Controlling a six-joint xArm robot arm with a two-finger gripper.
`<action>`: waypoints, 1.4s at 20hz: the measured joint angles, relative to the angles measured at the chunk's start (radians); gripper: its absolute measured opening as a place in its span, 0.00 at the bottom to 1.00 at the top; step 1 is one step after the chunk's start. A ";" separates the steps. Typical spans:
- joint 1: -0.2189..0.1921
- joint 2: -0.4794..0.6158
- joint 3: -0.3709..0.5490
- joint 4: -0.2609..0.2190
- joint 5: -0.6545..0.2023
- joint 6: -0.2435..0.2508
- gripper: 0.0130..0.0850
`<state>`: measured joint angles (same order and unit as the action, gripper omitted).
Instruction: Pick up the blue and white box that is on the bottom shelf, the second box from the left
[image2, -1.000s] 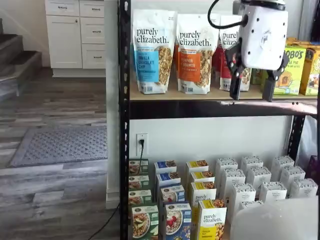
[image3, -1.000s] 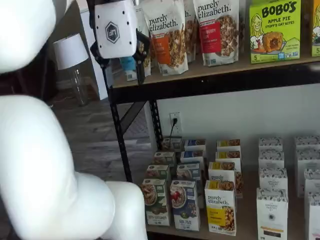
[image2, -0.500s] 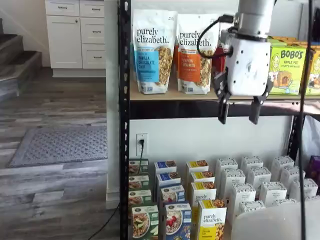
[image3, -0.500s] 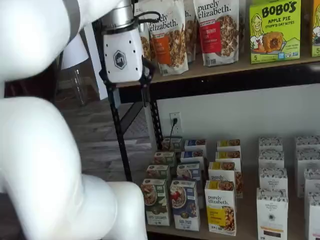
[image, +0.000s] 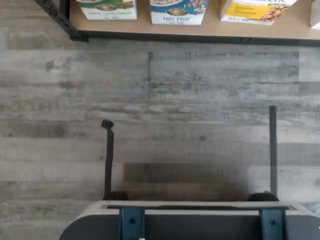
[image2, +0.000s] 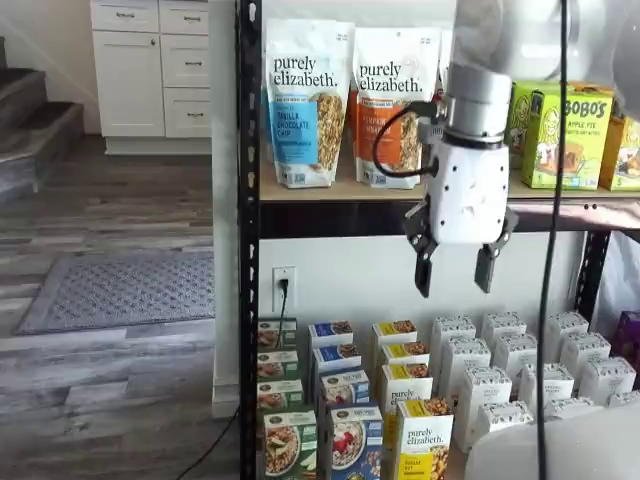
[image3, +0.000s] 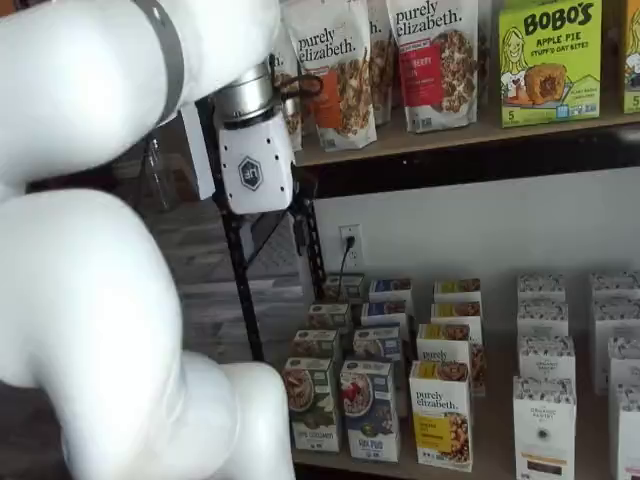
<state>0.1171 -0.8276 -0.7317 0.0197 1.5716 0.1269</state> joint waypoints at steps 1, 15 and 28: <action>0.003 0.000 0.019 0.002 -0.022 0.002 1.00; -0.016 0.007 0.176 -0.002 -0.244 -0.018 1.00; 0.014 0.089 0.299 -0.002 -0.477 0.009 1.00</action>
<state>0.1308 -0.7390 -0.4332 0.0178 1.0945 0.1354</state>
